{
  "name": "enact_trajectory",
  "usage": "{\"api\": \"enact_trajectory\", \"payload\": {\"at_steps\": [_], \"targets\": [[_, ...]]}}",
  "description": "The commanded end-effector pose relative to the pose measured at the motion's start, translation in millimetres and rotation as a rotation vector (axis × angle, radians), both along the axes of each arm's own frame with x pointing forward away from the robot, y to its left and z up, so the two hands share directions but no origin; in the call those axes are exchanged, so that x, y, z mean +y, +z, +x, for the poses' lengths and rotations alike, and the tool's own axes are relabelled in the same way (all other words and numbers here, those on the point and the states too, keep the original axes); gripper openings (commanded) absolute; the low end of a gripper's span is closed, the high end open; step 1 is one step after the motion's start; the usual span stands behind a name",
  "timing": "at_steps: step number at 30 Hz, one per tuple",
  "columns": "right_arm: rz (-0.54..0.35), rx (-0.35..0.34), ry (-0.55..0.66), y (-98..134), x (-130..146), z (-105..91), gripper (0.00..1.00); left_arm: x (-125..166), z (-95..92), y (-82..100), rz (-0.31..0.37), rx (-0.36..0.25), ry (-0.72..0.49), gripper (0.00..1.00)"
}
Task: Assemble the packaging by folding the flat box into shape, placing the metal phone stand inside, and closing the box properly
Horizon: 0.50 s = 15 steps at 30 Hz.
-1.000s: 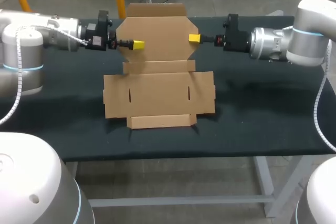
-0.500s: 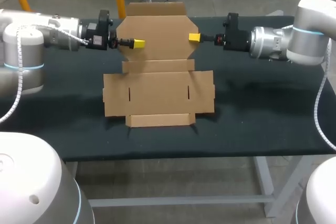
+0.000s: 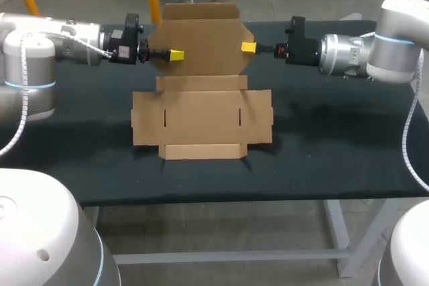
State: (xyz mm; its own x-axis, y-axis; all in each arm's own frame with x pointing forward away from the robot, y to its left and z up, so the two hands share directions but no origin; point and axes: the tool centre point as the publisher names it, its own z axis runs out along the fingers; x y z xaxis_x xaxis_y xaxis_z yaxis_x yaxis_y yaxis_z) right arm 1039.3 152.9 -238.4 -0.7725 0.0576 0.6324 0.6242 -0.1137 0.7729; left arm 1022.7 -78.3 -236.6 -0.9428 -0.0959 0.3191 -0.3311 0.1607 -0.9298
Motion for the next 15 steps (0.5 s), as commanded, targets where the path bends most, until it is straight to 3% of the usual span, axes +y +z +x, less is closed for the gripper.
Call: {"api": "enact_trajectory", "payload": {"at_steps": [1,8,10,11,13,15], "targets": [[0.011,-0.001,0.004,-1.8,-0.9,0.9,0.00,0.6,2.3,-1.6,-0.003,-0.002,-0.010,0.00],[0.017,0.004,0.010,-1.6,-1.4,0.3,0.00,-0.7,1.5,-1.4,-0.003,-0.008,-0.021,0.00],[0.011,0.008,0.010,-0.5,-2.5,-0.8,0.40,-0.9,1.5,-1.1,-0.002,-0.009,-0.024,0.00],[0.005,0.008,0.007,0.3,-3.3,-1.7,0.51,-0.8,1.5,-0.7,-0.002,-0.009,-0.024,0.00],[-0.020,0.008,-0.004,2.3,-5.2,-4.6,1.00,-0.3,2.2,0.3,-0.002,-0.010,-0.026,0.00],[-0.054,0.010,-0.025,4.9,-9.3,-8.9,1.00,0.5,2.9,1.9,-0.002,-0.011,-0.025,0.00]]}}
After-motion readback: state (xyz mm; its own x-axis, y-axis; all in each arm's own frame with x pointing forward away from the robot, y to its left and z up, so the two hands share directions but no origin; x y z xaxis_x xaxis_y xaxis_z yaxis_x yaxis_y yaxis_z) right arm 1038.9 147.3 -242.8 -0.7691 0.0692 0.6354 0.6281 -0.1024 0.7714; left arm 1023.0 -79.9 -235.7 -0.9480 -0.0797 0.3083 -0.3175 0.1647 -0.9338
